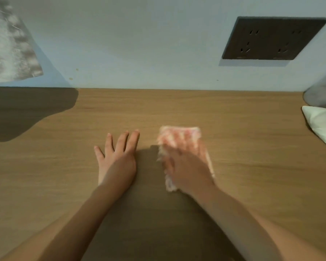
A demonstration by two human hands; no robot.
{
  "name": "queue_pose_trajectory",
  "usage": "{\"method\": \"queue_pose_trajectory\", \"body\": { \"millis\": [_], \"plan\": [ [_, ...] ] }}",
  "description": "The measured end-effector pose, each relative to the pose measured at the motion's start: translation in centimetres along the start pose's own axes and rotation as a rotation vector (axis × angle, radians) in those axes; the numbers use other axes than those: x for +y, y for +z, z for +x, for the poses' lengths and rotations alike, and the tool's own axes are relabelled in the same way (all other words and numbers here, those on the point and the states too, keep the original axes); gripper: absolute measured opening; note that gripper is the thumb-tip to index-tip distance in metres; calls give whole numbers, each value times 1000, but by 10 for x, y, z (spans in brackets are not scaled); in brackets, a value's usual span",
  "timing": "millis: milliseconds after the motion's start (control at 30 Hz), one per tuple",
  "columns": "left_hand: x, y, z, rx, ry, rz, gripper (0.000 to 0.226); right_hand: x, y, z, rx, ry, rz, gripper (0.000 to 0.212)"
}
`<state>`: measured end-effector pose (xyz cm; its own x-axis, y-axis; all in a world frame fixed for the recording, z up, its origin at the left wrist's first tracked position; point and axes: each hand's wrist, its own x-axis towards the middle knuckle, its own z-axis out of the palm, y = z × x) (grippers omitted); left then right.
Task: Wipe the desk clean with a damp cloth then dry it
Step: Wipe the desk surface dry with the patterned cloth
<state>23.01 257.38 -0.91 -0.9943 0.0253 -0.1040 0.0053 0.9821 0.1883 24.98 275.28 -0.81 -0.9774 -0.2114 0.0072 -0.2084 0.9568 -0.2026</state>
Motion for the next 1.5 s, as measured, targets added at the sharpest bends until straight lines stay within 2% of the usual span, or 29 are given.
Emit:
{"method": "queue_pose_trajectory", "body": {
  "millis": [67,100,133,233,300,367,467,533,633,700,733,767,800,867,900,933,967,1033,1167,1233,1267,1300,1333,1433,1467,1500],
  "plan": [
    [17,-2,4,-34,-62,-21,53,3,2,-16,-67,-102,-32,50],
    [26,-1,5,-47,-82,-31,51,21,-1,-16,-84,-79,-55,51],
    [36,1,7,-51,-67,-24,51,44,-4,-15,-66,1,-73,52],
    [73,9,11,-46,63,7,59,104,-18,-17,-89,479,-28,54],
    [95,14,14,-80,38,-19,58,103,-19,-21,-56,569,-10,55],
    [109,18,15,-102,-7,-8,55,75,-15,-30,-74,421,-11,57],
    [113,23,13,-68,-17,32,53,62,-15,-49,-180,56,-41,58],
    [113,23,13,-71,-29,15,53,95,-20,-44,-146,65,-53,56],
    [115,24,13,-63,5,25,55,165,-30,-23,-115,414,-116,53],
    [115,25,12,-36,29,29,56,188,-41,-4,-68,725,-5,52],
    [115,25,12,-29,30,26,56,182,-42,5,-37,803,24,53],
    [115,24,12,-27,28,23,56,169,-41,13,-10,771,-10,53],
    [115,23,11,-26,24,15,56,149,-35,19,20,626,-54,52],
    [116,23,12,-30,16,4,56,102,-25,30,-29,199,0,49],
    [117,24,13,-29,15,3,56,87,-22,34,-92,48,37,48],
    [117,24,13,-21,13,9,58,84,-20,44,-128,-44,32,48],
    [117,24,13,-14,12,19,62,93,-22,57,-147,-60,16,47],
    [117,25,13,-25,13,33,70,134,-28,79,-134,66,3,47],
    [116,24,14,-37,17,39,71,225,-44,68,-24,529,-69,48],
    [116,24,13,-26,20,35,72,236,-49,52,2,840,-24,52],
    [116,24,13,-20,23,34,72,230,-47,48,-11,916,3,54],
    [115,25,12,-15,27,34,71,217,-45,45,-26,899,1,56],
    [116,25,12,-8,30,30,71,200,-40,43,-30,793,-14,56],
    [116,24,13,-3,20,11,65,138,-25,29,-97,167,-30,58],
    [116,24,12,-8,17,10,62,131,-23,25,-145,2,-49,59],
    [116,24,12,-10,12,7,58,137,-25,25,-170,-60,-59,59]
  ]
}}
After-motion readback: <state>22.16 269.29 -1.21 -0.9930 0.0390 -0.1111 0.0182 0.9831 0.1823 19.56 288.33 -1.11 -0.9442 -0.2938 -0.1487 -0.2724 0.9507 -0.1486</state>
